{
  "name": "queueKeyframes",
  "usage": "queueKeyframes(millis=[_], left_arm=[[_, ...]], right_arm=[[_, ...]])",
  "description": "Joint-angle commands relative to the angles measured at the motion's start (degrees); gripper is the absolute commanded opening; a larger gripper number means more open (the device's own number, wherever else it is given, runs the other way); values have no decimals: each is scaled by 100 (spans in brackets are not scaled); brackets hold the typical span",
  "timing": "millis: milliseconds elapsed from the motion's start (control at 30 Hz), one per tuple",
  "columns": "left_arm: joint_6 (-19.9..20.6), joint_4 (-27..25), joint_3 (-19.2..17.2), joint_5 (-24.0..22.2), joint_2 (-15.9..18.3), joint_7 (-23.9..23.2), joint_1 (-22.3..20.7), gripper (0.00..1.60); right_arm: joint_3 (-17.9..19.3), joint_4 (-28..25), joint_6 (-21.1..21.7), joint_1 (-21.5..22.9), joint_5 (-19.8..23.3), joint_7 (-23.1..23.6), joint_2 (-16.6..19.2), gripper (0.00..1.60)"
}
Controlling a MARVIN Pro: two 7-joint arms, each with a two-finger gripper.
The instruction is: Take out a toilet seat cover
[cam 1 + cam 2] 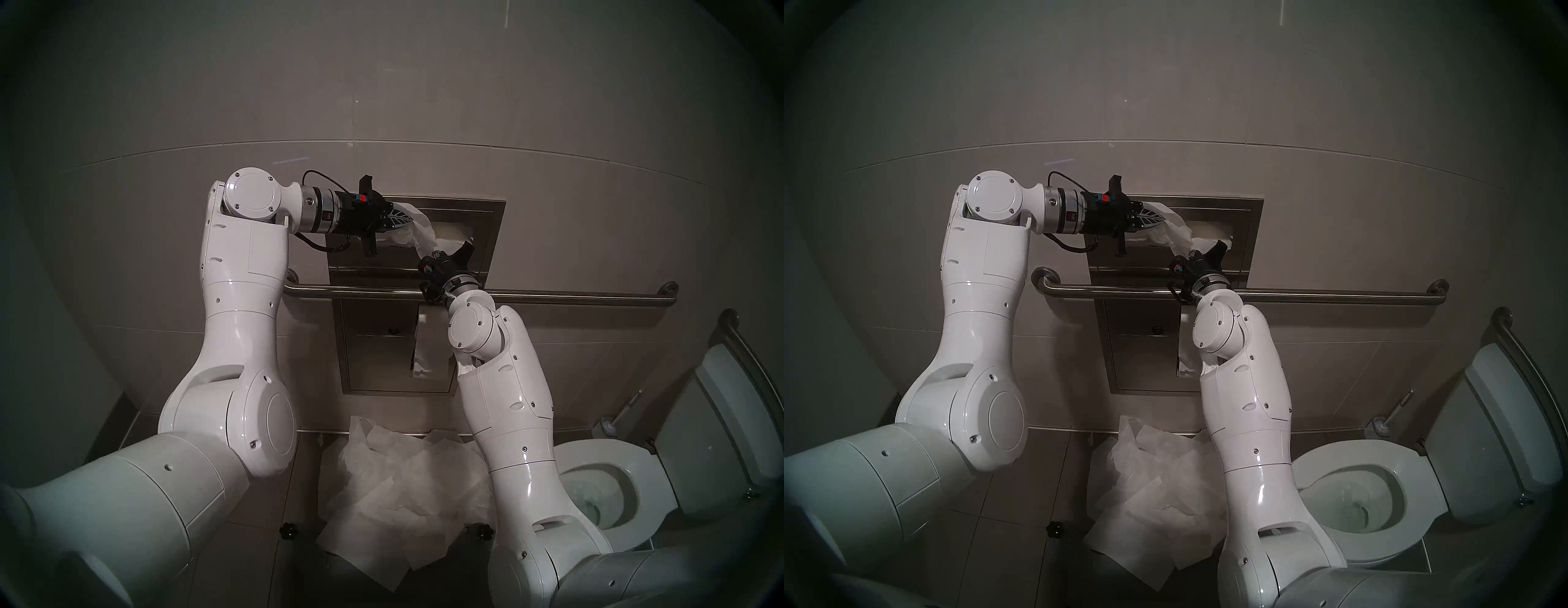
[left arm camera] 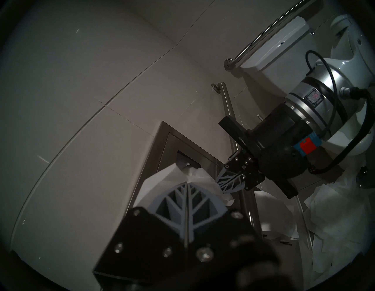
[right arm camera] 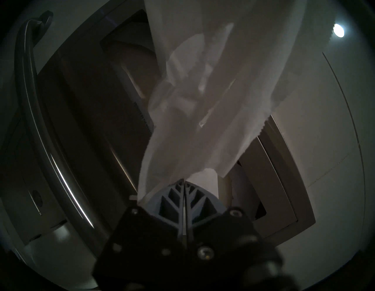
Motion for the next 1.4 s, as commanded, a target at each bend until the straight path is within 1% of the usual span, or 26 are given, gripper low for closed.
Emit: queueKeyframes(millis=[0,167,233,300,333,600,1033,1100,1167,1233,1267,1300,1367], left_arm=[[276,-596,56,-14,-166,-161,122,0],[398,-795,52,63,-124,-173,196,0],[368,-789,38,68,-112,-126,124,0],[418,-721,-46,-42,-169,-60,4,0],[331,-694,-34,-94,-176,-50,-64,0],[320,-682,-83,-112,-202,-37,-79,0],[270,-665,-128,-114,-228,-51,-93,0],[221,-748,-128,-42,-142,-102,25,0],[204,-950,-227,-146,-87,-173,281,0],[236,-1252,-337,-255,-56,-173,609,0],[191,-1185,-343,-362,6,-173,653,0],[194,-1274,-334,-350,43,-173,796,0],[174,-1519,-353,-337,37,-173,1033,0]], right_arm=[[-31,-479,69,182,-166,-110,51,0],[-80,-632,89,235,-258,-90,103,0],[-73,-656,81,291,-202,-92,61,0],[-57,-652,64,344,-94,-42,-1,0],[-24,-631,55,375,16,5,-63,0],[14,-609,-61,427,224,88,-47,0],[48,-605,-126,441,332,142,-33,0],[51,-607,-135,442,341,149,-31,0],[53,-607,-139,443,347,153,-29,0],[24,-619,-162,276,297,136,12,0],[37,-625,-168,183,327,126,-3,0],[6,-618,-160,101,425,112,47,0],[-79,-615,-170,-34,479,82,142,0]])
